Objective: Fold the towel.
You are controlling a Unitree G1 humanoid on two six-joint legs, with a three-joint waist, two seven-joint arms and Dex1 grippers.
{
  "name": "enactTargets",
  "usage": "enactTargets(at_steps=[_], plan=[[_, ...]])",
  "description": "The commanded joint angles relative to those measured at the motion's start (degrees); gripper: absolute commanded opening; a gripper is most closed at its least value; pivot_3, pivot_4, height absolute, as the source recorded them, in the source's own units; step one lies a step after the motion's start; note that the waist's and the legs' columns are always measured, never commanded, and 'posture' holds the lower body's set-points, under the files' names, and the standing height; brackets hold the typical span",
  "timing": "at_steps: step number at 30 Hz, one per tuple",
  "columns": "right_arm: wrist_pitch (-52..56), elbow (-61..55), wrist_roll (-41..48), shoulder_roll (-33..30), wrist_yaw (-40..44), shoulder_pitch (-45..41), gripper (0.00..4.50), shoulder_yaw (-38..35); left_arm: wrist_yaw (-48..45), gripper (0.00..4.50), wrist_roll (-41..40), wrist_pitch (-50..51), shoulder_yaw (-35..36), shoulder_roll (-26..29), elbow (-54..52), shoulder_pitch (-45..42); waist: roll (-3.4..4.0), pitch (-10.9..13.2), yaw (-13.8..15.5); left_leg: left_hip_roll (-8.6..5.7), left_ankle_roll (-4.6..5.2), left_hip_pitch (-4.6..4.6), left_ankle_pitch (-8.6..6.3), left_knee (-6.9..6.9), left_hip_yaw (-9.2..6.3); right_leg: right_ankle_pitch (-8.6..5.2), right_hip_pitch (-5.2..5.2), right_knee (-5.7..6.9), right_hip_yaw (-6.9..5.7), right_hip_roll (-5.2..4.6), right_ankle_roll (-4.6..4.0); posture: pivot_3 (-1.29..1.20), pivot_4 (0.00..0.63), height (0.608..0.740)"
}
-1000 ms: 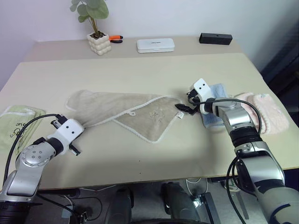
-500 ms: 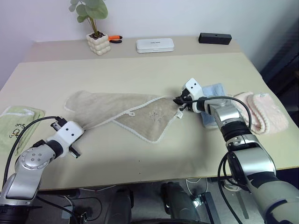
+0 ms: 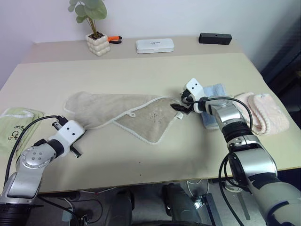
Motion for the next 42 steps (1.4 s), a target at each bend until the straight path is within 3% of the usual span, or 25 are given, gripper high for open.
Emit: enactTargets(at_steps=[1, 7, 8, 13, 17, 25, 29, 33, 38, 42], plan=[[3.59, -0.81, 0.69, 0.58, 2.88, -0.61, 3.4, 0.31, 0.03, 0.0, 0.15, -0.69, 0.21, -0.22, -0.83, -0.6, 0.0, 0.0, -0.06, 0.0, 0.0, 0.0, 0.0, 0.0, 0.0, 0.0, 0.0, 0.0, 0.0, 0.0, 0.0, 0.0, 0.15, 0.737], [6.32, -1.27, 0.67, 0.72, 2.94, -0.84, 0.34, -0.04, -0.18, 0.0, 0.11, -0.72, 0.05, -0.26, -0.91, -0.48, -0.01, -0.01, -0.13, 0.0, 0.0, 0.0, 0.0, 0.02, 0.0, 0.0, 0.0, 0.02, 0.0, 0.0, 0.0, 0.0, 0.15, 0.737], [6.38, -1.38, 0.66, 0.73, 2.9, -0.84, 0.03, -0.05, -0.22, 0.0, 0.1, -0.79, 0.07, -0.24, -0.86, -0.44, -0.01, -0.01, -0.13, 0.0, 0.0, 0.01, 0.0, 0.03, 0.0, 0.0, 0.0, 0.03, 0.0, 0.0, 0.0, 0.0, 0.15, 0.737], [2.78, -4.83, 0.63, -0.09, 1.55, -0.66, 0.03, -0.72, -0.14, 0.0, -0.03, -1.46, 0.42, -0.15, -0.55, -0.37, 0.0, 0.0, -0.13, 0.0, 0.0, 0.0, 0.0, 0.03, 0.0, 0.0, 0.01, 0.03, 0.0, 0.0, 0.0, 0.0, 0.15, 0.737], [-8.19, -6.66, -3.0, -3.01, -3.66, -3.34, 0.03, -0.53, 1.44, 0.0, -3.48, -1.36, 3.14, -2.12, 1.2, -6.82, 0.1, 0.07, 0.21, -0.01, 0.0, -0.03, 0.0, 0.05, 0.0, 0.0, -0.01, 0.02, 0.0, -0.02, 0.01, 0.0, 0.15, 0.737], [-24.8, 3.24, -7.36, -7.26, -15.9, -23.09, 0.03, -2.54, 15.09, 0.0, -3.57, -6.98, 6.79, -3.8, 28.27, -49.5, 0.08, 0.33, 0.9, -0.03, -0.08, -0.13, 0.05, 0.05, 0.0, 0.15, -0.15, -0.01, -0.04, -0.02, 0.03, 0.0, 0.15, 0.737], [-27.16, -1.27, -4.93, -8.68, -10.98, -24.64, 0.03, -3.28, 12.58, 0.0, -5.81, -8.34, 7.85, -1.24, 33.23, -56.52, 0.1, 0.32, 0.35, -0.02, 0.03, -0.21, -0.01, -0.18, 0.09, 0.13, -0.24, -0.13, -0.04, -0.03, 0.06, 0.0, 0.15, 0.737], [-22.76, -16.06, 0.97, -10.73, -0.01, -16.59, 0.03, -3.7, 4.2, 0.0, -10.43, -6.09, 9.55, 2.03, 26.44, -48.31, 0.13, 0.32, -0.39, -0.02, 0.02, -0.24, -0.02, -0.18, 0.22, 0.09, -0.25, -0.15, -0.04, -0.12, 0.13, 0.0, 0.15, 0.737], [-6.72, -41.69, 10.01, -17.78, 12.88, 3.87, 0.03, -3.18, -7.75, 0.0, -18.18, 2.6, 15.94, 5.98, 10.78, -23.42, 0.14, 0.33, -0.24, 0.03, 0.3, -0.32, -0.17, -0.01, 0.17, 0.08, -0.3, -0.07, -0.06, -0.08, 0.12, 0.0, 0.15, 0.737], [4.02, -55.27, 15.96, -23.89, 18.13, 16.49, 0.03, -4.48, -12.98, 0.0, -20.31, 6.77, 20.51, 8.31, 3.96, -7.98, 0.14, 0.37, 0.1, 0.04, 0.31, -0.28, -0.18, 0.09, 0.17, 0.07, -0.27, -0.05, -0.06, -0.09, 0.07, 0.0, 0.15, 0.737]])
